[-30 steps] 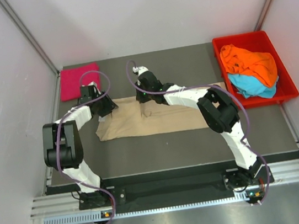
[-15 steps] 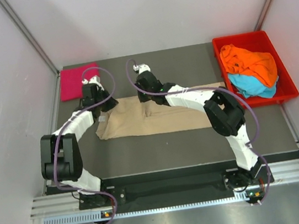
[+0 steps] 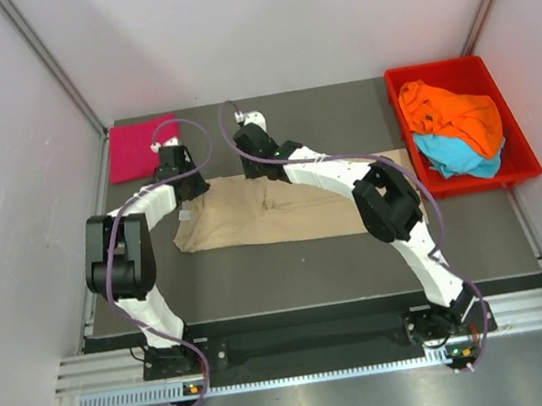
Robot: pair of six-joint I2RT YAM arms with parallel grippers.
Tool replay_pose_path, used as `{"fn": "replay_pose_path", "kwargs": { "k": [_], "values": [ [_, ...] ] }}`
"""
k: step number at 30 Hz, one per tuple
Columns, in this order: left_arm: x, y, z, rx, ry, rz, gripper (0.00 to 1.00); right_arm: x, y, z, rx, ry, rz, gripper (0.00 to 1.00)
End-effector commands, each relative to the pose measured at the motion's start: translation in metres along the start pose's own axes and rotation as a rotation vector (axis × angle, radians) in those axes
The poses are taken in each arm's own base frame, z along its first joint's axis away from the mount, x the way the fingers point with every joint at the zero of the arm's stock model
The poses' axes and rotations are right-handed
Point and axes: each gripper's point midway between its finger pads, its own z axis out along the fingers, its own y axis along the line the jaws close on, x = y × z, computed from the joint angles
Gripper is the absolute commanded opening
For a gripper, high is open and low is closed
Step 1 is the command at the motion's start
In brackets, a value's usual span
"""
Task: Fold and stack the t-shirts
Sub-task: Fold the tshirt
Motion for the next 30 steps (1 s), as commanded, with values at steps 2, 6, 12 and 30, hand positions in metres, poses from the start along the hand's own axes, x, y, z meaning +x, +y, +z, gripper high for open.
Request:
{"fn": "replay_pose_path", "kwargs": {
  "k": [2,6,12,30],
  "values": [
    [-0.046,0.005,-0.023,-0.127,-0.068,-0.039,0.28,-0.022,-0.033,-0.021,0.112,0.007,0.087,0.32],
    [-0.048,0.011,-0.054,-0.202,-0.041,-0.073,0.34,-0.018,-0.045,-0.047,0.102,0.019,0.102,0.33],
    [0.026,0.009,-0.071,-0.131,0.129,-0.123,0.33,-0.01,-0.044,-0.08,0.028,0.051,0.082,0.29],
    [0.111,0.129,-0.11,-0.677,0.141,-0.232,0.29,0.003,-0.081,-0.131,-0.026,0.055,0.12,0.3]
  ]
}}
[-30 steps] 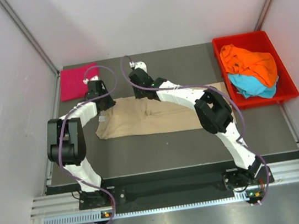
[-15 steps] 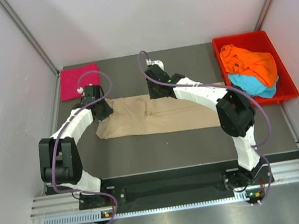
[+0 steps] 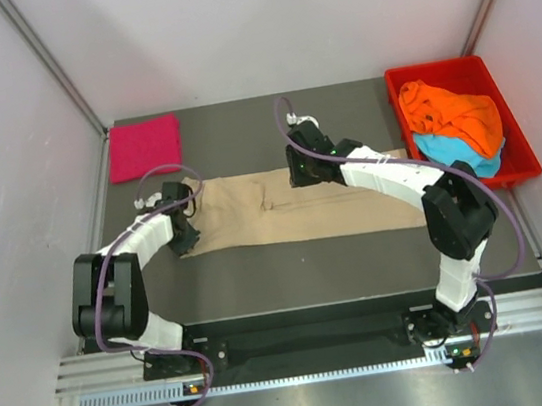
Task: Fold and stack the t-shirts
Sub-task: Fold the tshirt
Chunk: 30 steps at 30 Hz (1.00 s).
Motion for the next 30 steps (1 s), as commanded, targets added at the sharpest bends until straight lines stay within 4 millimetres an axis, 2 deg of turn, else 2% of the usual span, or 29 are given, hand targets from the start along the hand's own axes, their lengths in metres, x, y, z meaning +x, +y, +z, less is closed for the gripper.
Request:
{"fn": "replay_pose_path", "kwargs": {
  "k": [1,5,9,10,11,14,17,20,23,26,28,30],
  "values": [
    [-0.004,0.034,-0.007,-0.142,-0.06,-0.077,0.29,-0.036,0.002,-0.034,-0.063,-0.118,0.031,0.3],
    [-0.012,0.039,-0.022,-0.142,-0.086,-0.142,0.3,-0.035,-0.007,-0.041,-0.058,-0.126,0.028,0.33],
    [-0.039,0.036,-0.05,-0.084,-0.194,-0.186,0.38,-0.024,-0.023,-0.042,-0.041,-0.102,0.043,0.34],
    [-0.039,0.034,-0.052,-0.067,-0.192,-0.196,0.39,-0.027,-0.028,-0.045,-0.037,-0.113,0.064,0.34],
    [-0.037,0.03,-0.053,-0.044,-0.18,-0.202,0.41,-0.026,-0.032,-0.046,-0.034,-0.112,0.069,0.34],
    [-0.02,-0.005,-0.05,0.17,-0.102,-0.143,0.44,-0.027,-0.04,-0.051,-0.037,-0.118,0.086,0.35],
    [-0.006,-0.005,-0.037,0.205,-0.093,-0.198,0.48,-0.031,-0.047,-0.058,-0.041,-0.13,0.088,0.36],
    [0.003,0.006,-0.023,0.152,-0.083,-0.22,0.5,-0.031,-0.05,-0.061,-0.04,-0.133,0.08,0.37],
    [0.006,0.017,-0.014,0.077,-0.083,-0.223,0.47,-0.027,-0.055,-0.052,-0.029,-0.116,0.057,0.38],
    [0.006,0.031,-0.001,-0.014,-0.094,-0.227,0.4,-0.022,-0.054,-0.04,-0.045,-0.079,0.024,0.39],
    [0.004,0.039,0.005,-0.056,-0.089,-0.238,0.26,-0.015,-0.059,-0.033,-0.031,-0.042,0.01,0.39],
    [0.003,0.045,0.009,-0.093,-0.081,-0.234,0.18,-0.01,-0.06,-0.035,-0.033,-0.032,-0.003,0.39]
  ]
}}
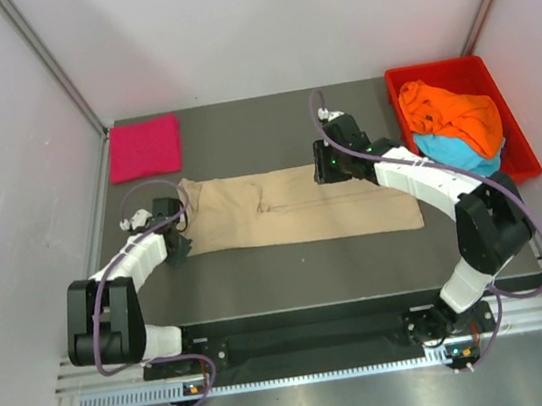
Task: Fold and stack the t-shirts
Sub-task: Fold the tshirt
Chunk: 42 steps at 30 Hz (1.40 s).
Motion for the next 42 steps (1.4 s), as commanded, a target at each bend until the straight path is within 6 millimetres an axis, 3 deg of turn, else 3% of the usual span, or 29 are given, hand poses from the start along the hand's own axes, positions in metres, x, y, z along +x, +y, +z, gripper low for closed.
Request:
{"fn": "replay_pose_path", "kwargs": {
  "k": [1,4,9,11,12,15,16,18,22,24,26,28,30,33,34,35,36,39,40,41,42],
  "values": [
    [-0.01,0.018,0.012,-0.095,-0.029,-0.021,0.19,-0.002,-0.001,0.001,-0.02,0.002,-0.037,0.39],
    [-0.014,0.023,0.01,-0.101,-0.041,-0.031,0.31,0.003,-0.005,-0.006,-0.017,-0.003,-0.039,0.39],
    [-0.032,0.029,-0.003,-0.096,-0.108,-0.051,0.4,0.022,-0.022,-0.01,0.041,0.018,-0.033,0.39],
    [-0.045,0.028,-0.01,-0.106,-0.144,-0.066,0.42,0.03,-0.037,-0.011,0.093,0.037,-0.026,0.39],
    [-0.053,0.04,-0.012,-0.154,-0.159,-0.092,0.43,0.032,-0.044,-0.012,0.117,0.04,-0.021,0.39],
    [-0.065,0.036,-0.023,-0.137,-0.178,-0.146,0.45,0.039,-0.076,-0.012,0.212,0.047,-0.007,0.39],
    [-0.064,0.025,-0.028,-0.075,-0.158,-0.16,0.46,0.042,-0.094,-0.008,0.254,0.056,0.008,0.39],
    [-0.065,0.006,-0.035,0.034,-0.149,-0.177,0.5,0.036,-0.103,-0.003,0.267,0.049,0.005,0.39],
    [-0.046,-0.011,-0.042,0.196,-0.09,-0.181,0.5,0.014,-0.106,0.016,0.217,0.044,-0.022,0.43],
    [-0.041,-0.013,-0.039,0.209,-0.073,-0.186,0.52,0.023,-0.117,0.022,0.242,0.097,-0.005,0.43],
    [-0.036,-0.012,-0.033,0.2,-0.059,-0.178,0.54,0.037,-0.139,0.015,0.341,0.15,0.084,0.43],
    [-0.031,-0.008,-0.024,0.179,-0.048,-0.171,0.56,0.056,-0.161,0.002,0.464,0.194,0.239,0.42],
    [-0.031,-0.008,-0.02,0.173,-0.056,-0.172,0.57,0.06,-0.175,-0.011,0.518,0.19,0.326,0.41],
    [-0.032,-0.004,-0.011,0.135,-0.067,-0.161,0.55,0.062,-0.181,-0.033,0.571,0.147,0.38,0.43],
    [-0.031,-0.001,-0.007,0.116,-0.067,-0.156,0.54,0.074,-0.185,-0.04,0.601,0.159,0.404,0.43],
    [-0.032,0.001,-0.004,0.103,-0.074,-0.159,0.49,0.07,-0.186,-0.051,0.602,0.124,0.425,0.43],
    [-0.032,0.002,0.002,0.083,-0.077,-0.16,0.47,0.081,-0.191,-0.057,0.627,0.129,0.431,0.43],
    [-0.034,0.002,0.007,0.058,-0.077,-0.146,0.4,0.088,-0.199,-0.078,0.662,0.074,0.492,0.45],
    [-0.036,0.003,0.01,0.045,-0.08,-0.139,0.37,0.103,-0.202,-0.079,0.665,0.091,0.514,0.45],
    [-0.035,0.004,0.012,0.036,-0.078,-0.13,0.33,0.105,-0.207,-0.084,0.668,0.072,0.542,0.45],
    [-0.035,0.006,0.012,0.026,-0.08,-0.125,0.19,0.11,-0.21,-0.086,0.671,0.076,0.553,0.46]
  ]
}}
